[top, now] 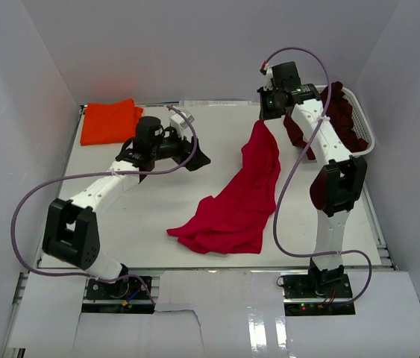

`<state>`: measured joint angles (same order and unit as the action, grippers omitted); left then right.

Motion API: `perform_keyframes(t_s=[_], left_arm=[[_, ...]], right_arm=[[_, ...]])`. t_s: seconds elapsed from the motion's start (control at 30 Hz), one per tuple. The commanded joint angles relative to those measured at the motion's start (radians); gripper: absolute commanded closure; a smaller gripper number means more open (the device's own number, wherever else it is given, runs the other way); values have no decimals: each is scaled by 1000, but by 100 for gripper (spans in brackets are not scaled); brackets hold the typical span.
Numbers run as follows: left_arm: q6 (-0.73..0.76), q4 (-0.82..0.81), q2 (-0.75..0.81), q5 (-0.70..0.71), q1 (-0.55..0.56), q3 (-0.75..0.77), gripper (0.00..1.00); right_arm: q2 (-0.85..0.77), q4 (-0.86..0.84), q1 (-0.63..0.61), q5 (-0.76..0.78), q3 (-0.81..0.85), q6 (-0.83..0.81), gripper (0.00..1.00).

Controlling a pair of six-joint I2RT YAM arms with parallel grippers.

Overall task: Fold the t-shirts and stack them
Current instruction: Flatten out the tshirt

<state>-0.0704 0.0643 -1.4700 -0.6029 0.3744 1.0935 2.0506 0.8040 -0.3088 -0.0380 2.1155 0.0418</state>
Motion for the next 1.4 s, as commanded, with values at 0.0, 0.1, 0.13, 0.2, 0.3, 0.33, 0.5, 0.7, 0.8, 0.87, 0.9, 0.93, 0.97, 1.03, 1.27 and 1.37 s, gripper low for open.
perform_keyframes(t_s=[0.0,0.1,0.13,0.2,0.3,0.33,0.5,0.7,0.8,0.87,0.9,0.93,0.97,1.03,1.27,1.37], left_arm=[[115,-57,-93,-223,1,92,2],[158,-57,-208,-323,11,147,2],[173,-57,-254,-328,15,158,2],[214,-57,-292,-343,23,192,3],[237,-51,-367,-357,27,238,6],[242,-43,-384,-360,29,274,7],[276,19,-435,-406,47,318,8],[290,22,-454,-422,70,282,8],[287,20,-476,-442,75,282,11],[282,22,-486,-459,84,282,19],[281,23,-492,-462,87,281,22],[279,23,-497,-463,96,281,23],[276,22,-501,-466,100,276,23],[277,23,-521,-463,112,273,22],[282,35,-581,-449,123,301,24],[279,54,-605,-445,129,324,23]], right_arm=[[2,-5,36,-7,75,3,92],[10,-6,63,-17,80,-3,92],[13,-6,69,-29,81,-5,92],[11,-11,86,-42,81,-11,92],[10,-14,100,-66,77,-11,92],[10,-15,103,-71,74,-11,92],[28,-20,126,-82,93,-16,92],[52,-25,148,-105,106,-16,92],[52,-29,151,-109,106,-16,92],[57,-31,158,-112,107,-16,92],[59,-29,160,-117,110,-14,92],[60,-31,165,-118,110,-14,92],[62,-29,166,-122,110,-14,92],[62,-29,169,-128,110,-13,92],[51,-40,169,-142,87,-13,92],[48,-42,169,-142,80,-14,92]])
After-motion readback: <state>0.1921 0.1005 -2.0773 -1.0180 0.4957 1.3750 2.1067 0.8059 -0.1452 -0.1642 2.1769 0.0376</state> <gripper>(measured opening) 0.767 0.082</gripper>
